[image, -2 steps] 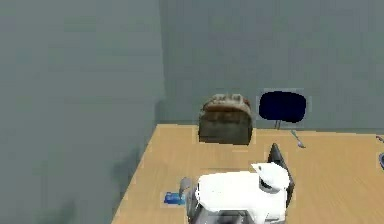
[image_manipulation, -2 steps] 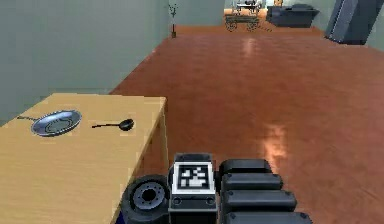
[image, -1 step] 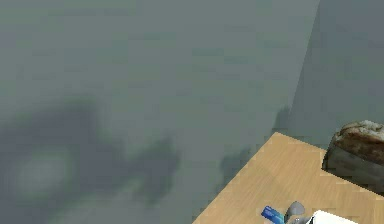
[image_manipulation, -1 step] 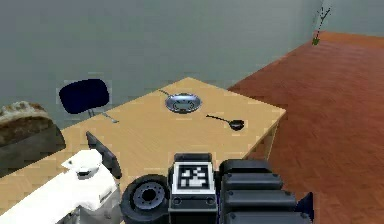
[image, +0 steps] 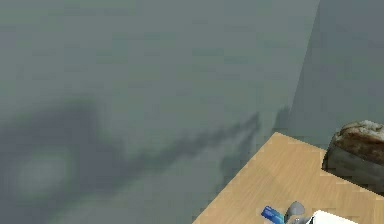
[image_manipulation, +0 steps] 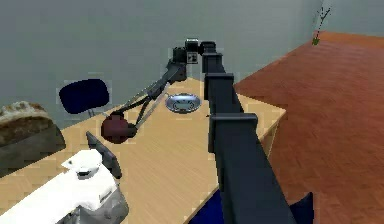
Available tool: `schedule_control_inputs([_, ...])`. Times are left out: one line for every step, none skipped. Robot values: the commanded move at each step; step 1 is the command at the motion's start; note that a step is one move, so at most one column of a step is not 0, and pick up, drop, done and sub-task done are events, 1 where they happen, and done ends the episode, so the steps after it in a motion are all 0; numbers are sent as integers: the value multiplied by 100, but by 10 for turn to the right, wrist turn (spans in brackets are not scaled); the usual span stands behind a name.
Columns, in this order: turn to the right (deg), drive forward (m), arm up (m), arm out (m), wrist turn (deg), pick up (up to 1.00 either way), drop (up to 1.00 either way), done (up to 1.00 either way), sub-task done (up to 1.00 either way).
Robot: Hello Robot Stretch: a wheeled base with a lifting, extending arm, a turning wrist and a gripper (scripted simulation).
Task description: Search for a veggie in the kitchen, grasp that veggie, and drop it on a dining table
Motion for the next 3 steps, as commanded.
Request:
schedule_control_inputs([0, 0, 0, 0, 450, 0, 0, 0, 0])
schedule_control_inputs([0, 0, 0, 0, 450, 0, 0, 0, 0])
schedule_control_inputs([0, 0, 0, 0, 180, 0, 0, 0, 0])
